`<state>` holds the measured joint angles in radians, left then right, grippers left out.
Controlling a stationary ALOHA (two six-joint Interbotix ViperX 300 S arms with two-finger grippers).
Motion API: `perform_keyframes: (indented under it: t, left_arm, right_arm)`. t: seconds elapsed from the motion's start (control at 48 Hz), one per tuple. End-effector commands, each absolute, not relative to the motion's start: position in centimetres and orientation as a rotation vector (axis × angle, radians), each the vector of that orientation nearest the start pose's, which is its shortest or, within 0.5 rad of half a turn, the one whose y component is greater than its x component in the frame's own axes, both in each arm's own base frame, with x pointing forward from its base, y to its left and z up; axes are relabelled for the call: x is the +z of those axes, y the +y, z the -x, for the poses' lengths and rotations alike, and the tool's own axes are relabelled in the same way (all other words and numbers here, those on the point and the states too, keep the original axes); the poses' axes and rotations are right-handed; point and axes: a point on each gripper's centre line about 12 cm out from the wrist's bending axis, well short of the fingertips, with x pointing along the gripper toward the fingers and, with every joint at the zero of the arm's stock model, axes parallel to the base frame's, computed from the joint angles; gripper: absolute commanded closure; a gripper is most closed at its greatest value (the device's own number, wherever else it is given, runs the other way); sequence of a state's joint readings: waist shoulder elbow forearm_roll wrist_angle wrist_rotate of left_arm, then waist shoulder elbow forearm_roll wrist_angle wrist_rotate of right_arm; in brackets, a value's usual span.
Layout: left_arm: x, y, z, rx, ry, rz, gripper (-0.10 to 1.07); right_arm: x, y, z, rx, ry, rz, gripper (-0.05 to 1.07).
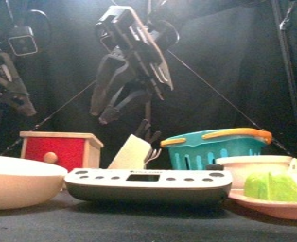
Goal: Place pan to left of stove
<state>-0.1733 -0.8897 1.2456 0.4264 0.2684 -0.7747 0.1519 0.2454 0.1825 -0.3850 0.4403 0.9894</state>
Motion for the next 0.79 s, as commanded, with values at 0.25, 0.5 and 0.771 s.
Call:
perform_keyframes:
  t: [0.25, 0.5, 0.771]
  left_arm:
    - [21.0, -6.5, -18.0, -0.094, 0.756, 0.288, 0.11]
    - [20.2, -8.6, -18.0, -0.069, 0.980, 0.333, 0.11]
    - [19.6, -9.2, -17.8, -0.057, 1.050, 0.317, 0.11]
  right_arm:
    - [21.6, 5.9, -44.9, -0.122, 0.635, -0.524, 0.34]
    - [21.7, 5.7, -44.6, -0.124, 0.634, -0.519, 0.34]
    - [21.9, 4.7, -44.4, -0.144, 0.629, -0.520, 0.34]
